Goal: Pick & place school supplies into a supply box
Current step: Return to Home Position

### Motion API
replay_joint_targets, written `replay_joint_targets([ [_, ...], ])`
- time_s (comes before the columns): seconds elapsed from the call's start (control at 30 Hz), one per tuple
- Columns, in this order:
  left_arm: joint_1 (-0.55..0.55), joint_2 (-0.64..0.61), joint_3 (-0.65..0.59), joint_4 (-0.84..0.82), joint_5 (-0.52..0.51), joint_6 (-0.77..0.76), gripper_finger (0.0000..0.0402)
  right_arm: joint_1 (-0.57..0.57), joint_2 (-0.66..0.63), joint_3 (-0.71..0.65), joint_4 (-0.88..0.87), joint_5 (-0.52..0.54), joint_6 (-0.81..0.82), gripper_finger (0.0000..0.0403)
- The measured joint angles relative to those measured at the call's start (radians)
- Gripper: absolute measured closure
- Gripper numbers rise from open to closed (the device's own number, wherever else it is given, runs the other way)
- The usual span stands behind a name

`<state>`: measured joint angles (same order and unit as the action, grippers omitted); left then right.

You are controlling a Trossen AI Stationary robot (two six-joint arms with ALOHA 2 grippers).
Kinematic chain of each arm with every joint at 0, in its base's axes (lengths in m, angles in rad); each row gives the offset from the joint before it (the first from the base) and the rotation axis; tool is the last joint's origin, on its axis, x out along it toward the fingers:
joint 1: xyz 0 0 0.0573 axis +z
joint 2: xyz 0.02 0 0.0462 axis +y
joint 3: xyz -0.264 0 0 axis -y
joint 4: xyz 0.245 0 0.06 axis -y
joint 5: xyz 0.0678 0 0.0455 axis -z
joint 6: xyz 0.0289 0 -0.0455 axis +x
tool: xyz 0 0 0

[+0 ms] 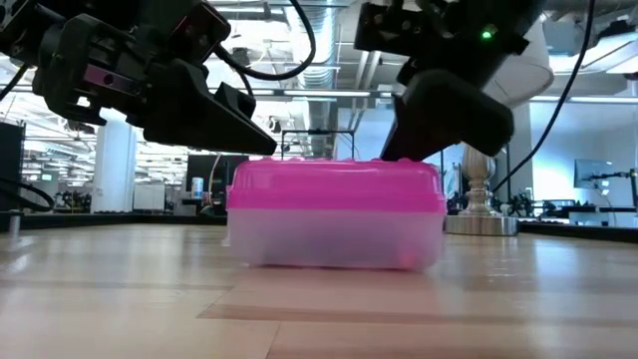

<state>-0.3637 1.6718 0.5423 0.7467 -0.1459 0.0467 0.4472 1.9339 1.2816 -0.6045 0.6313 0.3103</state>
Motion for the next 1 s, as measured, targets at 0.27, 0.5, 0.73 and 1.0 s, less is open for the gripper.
replay_joint_targets([
  [0.27, 0.000, 0.000, 0.000, 0.000, 0.000, 0.000, 0.0340, -0.024, -0.002, 0.002, 0.013, -0.043, -0.023, 0.0403],
  [0.5, 0.000, 0.000, 0.000, -0.002, -0.060, 0.014, 0.0340, 0.027, -0.002, -0.002, 0.001, 0.061, -0.049, 0.0403],
  [0.73, 0.000, 0.000, 0.000, -0.072, -0.145, 0.013, 0.0340, 0.082, -0.004, -0.002, -0.146, 0.088, 0.109, 0.0403],
  [1.0, 0.000, 0.000, 0.000, -0.105, -0.177, -0.004, 0.0340, 0.183, -0.005, -0.002, -0.229, 0.216, 0.224, 0.0403],
])
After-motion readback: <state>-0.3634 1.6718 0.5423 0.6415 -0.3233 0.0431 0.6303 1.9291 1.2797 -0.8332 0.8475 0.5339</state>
